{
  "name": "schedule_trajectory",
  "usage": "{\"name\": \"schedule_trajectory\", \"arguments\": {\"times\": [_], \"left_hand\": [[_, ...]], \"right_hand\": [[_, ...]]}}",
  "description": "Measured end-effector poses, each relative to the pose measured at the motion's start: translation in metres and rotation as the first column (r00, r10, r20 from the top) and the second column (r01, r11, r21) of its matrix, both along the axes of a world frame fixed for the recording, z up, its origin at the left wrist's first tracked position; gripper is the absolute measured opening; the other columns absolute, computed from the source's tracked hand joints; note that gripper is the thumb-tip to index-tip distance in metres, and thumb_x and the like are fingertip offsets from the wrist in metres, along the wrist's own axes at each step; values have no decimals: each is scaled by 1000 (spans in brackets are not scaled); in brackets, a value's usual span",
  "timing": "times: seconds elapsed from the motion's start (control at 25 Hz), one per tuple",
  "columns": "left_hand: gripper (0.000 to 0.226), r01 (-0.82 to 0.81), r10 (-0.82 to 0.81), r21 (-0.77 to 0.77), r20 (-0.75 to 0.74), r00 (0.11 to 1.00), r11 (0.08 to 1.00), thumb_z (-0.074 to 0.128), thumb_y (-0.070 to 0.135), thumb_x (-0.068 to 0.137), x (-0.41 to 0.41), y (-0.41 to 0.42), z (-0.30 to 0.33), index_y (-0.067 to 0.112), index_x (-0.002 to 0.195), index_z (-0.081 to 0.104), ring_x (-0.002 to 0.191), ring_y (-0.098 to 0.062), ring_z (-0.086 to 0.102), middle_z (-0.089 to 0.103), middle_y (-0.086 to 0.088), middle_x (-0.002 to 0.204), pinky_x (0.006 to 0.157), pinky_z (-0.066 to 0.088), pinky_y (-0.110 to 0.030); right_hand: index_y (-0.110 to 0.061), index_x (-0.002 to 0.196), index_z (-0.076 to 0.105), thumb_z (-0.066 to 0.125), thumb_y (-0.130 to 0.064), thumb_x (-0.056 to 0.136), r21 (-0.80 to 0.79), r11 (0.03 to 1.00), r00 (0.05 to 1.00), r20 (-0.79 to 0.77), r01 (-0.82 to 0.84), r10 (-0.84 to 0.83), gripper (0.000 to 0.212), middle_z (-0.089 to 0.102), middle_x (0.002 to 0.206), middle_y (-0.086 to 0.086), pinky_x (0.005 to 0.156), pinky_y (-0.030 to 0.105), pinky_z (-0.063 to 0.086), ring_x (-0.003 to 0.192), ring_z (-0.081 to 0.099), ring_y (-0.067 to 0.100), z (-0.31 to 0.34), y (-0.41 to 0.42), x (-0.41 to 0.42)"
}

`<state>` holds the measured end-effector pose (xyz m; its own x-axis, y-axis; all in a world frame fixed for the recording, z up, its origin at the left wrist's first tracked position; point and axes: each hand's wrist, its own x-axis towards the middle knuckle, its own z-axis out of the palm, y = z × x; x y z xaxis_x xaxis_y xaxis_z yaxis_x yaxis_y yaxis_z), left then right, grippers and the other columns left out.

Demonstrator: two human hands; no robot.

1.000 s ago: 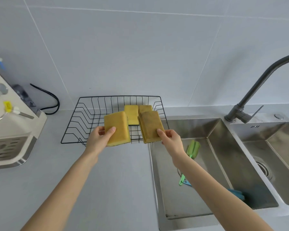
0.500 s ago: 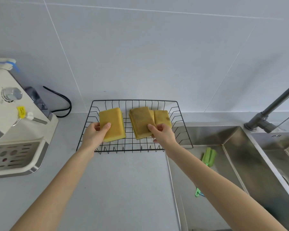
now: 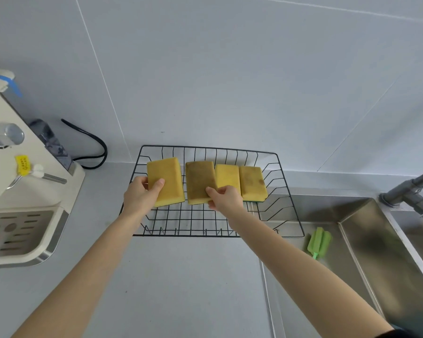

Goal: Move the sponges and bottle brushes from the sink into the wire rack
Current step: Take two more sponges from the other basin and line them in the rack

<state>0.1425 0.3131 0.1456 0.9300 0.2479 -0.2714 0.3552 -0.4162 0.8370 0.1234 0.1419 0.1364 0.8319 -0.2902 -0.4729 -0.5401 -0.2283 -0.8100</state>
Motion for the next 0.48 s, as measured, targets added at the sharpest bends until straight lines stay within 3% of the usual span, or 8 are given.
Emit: {"name": "schedule_trajectory", "arguments": {"times": [0.16, 0.24, 0.32, 0.48], "left_hand": [[48, 3, -3, -7, -5, 1000, 1000, 53, 34, 89, 0, 8, -4, 5, 126, 45, 115, -27, 50, 53, -12, 130, 85, 35, -30], [48, 12, -12, -14, -1, 1000, 1000, 53, 34, 89, -1, 11, -4, 5, 126, 45, 109, -24, 49, 52, -12, 130, 85, 35, -30], [48, 18, -17, -15, 7, 1000, 1000, 53, 34, 89, -1, 15, -4, 5, 126, 45, 102, -20, 47, 52, -12, 129, 85, 36, -30], [48, 32, -32, -35, 16, 999, 999, 54, 35, 88, -3, 19, -7, 6, 126, 45, 99, -18, 46, 53, -11, 129, 86, 39, -31]], "right_hand": [[1, 107, 55, 56, -24, 91, 68, 997, 993, -114, 32, -24, 30, 55, 72, 4, 97, 39, 52, 87, 61, 22, -12, 8, 1], [-1, 98, 56, 55, -18, 91, 58, 998, 988, -149, 37, -27, 18, 57, 81, 9, 98, 41, 51, 98, 65, 29, -17, 11, 1], [0, 112, 53, 53, -11, 90, 41, 998, 987, -155, 44, -37, 24, 54, 90, 11, 99, 43, 50, 104, 64, 31, -22, 14, 2], [4, 126, 43, 48, -9, 89, -24, 1000, 988, -157, -13, 9, 39, 52, 96, 13, 93, 40, 51, 90, 55, 24, -26, 11, 4]]}}
